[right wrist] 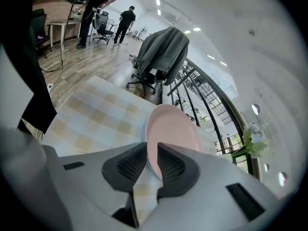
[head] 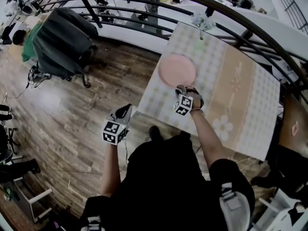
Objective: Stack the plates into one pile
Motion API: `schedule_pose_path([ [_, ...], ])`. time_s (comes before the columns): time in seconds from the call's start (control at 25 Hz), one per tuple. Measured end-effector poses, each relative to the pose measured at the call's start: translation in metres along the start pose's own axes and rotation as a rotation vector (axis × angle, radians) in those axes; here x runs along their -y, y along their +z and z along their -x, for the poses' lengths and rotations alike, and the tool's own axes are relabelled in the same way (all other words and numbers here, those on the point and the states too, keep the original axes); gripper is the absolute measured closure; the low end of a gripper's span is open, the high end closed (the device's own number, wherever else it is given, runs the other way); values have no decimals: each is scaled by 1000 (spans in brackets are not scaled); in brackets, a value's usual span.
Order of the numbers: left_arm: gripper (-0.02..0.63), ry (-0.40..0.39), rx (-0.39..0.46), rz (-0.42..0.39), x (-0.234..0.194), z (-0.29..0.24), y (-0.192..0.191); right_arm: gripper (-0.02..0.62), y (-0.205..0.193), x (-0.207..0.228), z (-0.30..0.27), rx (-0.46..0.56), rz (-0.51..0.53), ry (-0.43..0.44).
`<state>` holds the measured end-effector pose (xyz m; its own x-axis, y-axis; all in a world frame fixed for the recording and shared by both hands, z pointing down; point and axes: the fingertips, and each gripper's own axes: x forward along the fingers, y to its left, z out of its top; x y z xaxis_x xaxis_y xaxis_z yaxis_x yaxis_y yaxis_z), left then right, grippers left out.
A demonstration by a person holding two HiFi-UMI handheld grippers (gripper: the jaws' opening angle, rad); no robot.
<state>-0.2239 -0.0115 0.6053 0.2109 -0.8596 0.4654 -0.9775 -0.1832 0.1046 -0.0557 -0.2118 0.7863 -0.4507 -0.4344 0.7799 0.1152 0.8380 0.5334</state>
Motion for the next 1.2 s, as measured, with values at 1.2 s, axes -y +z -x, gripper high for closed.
schedule_pose_path([
  [1.2, 606, 48, 13, 13, 147, -73, 43, 598, -62, 43, 151, 440, -420, 194],
])
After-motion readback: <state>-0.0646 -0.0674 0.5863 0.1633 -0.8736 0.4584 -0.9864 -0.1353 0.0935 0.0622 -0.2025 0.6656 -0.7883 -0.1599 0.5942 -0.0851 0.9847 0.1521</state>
